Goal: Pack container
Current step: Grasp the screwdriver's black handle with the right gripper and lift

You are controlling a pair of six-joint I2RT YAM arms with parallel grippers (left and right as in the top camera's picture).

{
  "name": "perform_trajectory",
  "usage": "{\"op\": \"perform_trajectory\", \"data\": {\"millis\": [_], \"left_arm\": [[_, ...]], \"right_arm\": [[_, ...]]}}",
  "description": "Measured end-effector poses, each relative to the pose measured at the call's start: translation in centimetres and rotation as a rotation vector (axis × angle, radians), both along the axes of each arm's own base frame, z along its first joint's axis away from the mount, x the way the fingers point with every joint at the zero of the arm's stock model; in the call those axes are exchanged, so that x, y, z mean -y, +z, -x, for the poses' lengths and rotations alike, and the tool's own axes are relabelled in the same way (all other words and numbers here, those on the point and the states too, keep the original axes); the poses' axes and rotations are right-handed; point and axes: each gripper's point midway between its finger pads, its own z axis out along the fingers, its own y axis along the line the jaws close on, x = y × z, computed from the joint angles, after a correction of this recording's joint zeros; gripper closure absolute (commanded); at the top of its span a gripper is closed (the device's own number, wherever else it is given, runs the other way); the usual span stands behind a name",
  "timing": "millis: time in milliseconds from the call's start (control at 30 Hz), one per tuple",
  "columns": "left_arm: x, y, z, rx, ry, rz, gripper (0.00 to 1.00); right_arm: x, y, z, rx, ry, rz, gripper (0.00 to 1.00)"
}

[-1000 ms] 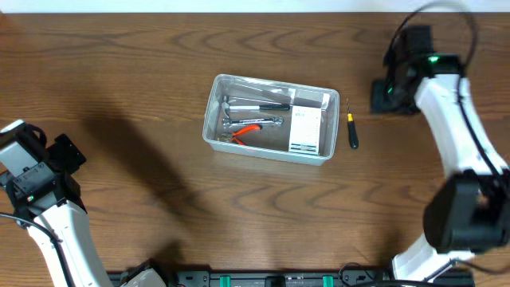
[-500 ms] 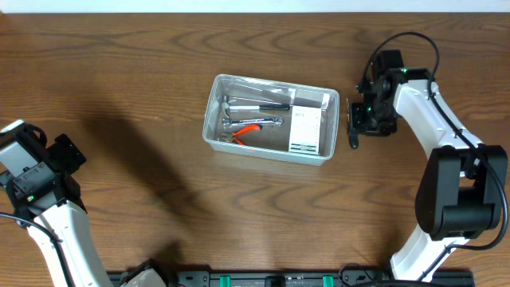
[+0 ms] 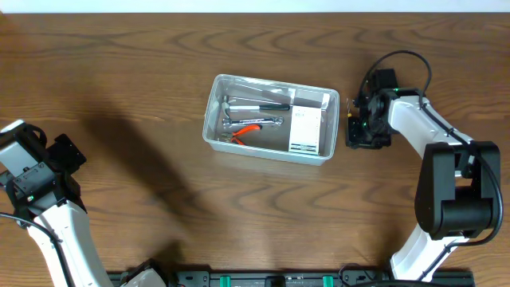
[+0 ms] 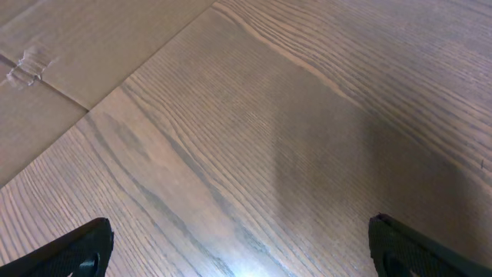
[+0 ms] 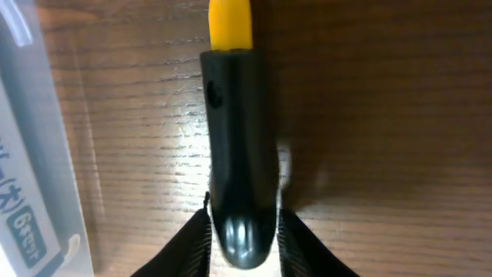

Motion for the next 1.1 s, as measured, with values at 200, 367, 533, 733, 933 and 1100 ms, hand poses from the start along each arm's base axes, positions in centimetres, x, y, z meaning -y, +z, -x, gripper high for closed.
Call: {"op": "perform_trajectory", "data": {"millis": [200, 367, 533, 733, 933, 1100], "left_arm": [[0.0, 0.0, 0.0, 0.0, 0.0, 0.0, 0.02], [0.0, 0.0, 0.0, 0.0, 0.0, 0.0, 0.02], [0.0, 0.0, 0.0, 0.0, 0.0, 0.0, 0.02], [0.0, 0.0, 0.0, 0.0, 0.0, 0.0, 0.02], [0.0, 0.0, 0.0, 0.0, 0.0, 0.0, 0.02], [0.0, 0.0, 0.0, 0.0, 0.0, 0.0, 0.02]], "right_arm": [[-0.1, -0.4, -0.2, 0.017, -0.004, -0.005, 0.72], [-0.1, -0.4, -0.5, 0.031, -0.008, -0.006, 0.61], [0.1, -0.4, -1.0, 0.049, -0.009, 0.004, 0.59], [0.7, -0.3, -2.0, 0.091, -0.013, 0.044, 0.63], [1.2, -0.6, -2.1, 0.087, -0.015, 0.07, 0.92], [1.2, -0.6, -2.2, 0.084, -0.015, 0.07, 0.98]]}}
